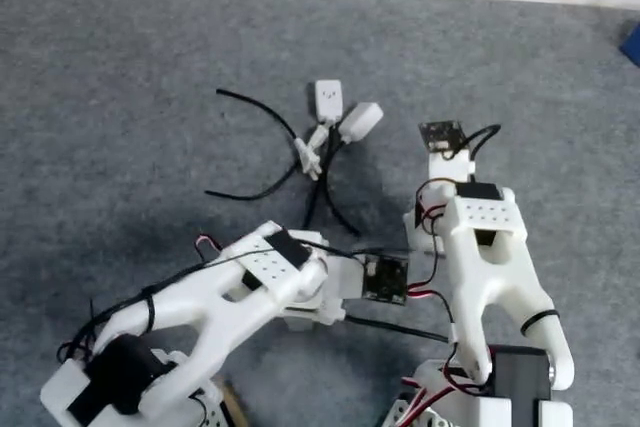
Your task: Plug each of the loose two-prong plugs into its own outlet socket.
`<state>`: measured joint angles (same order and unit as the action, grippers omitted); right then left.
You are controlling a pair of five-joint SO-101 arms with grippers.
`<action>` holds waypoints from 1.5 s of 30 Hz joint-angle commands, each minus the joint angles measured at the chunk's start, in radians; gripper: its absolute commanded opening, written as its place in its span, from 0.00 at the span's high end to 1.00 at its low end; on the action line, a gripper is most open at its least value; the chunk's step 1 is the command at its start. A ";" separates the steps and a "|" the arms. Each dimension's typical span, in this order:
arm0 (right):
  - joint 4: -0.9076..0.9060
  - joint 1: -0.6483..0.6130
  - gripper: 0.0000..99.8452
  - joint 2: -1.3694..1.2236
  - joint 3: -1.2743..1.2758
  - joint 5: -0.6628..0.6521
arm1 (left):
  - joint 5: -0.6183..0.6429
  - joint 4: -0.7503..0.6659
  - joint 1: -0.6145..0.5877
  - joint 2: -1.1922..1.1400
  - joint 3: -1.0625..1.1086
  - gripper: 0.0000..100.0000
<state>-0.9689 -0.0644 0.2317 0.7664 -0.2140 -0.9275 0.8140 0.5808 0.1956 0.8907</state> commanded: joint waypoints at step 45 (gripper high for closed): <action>-0.094 -0.051 0.58 0.022 -0.120 0.015 | -0.012 0.069 -1.377 -0.018 -0.587 0.99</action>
<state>-1.0503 -0.0829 0.2332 0.6928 -0.2079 -0.9291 0.9889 -0.6314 0.1818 0.3337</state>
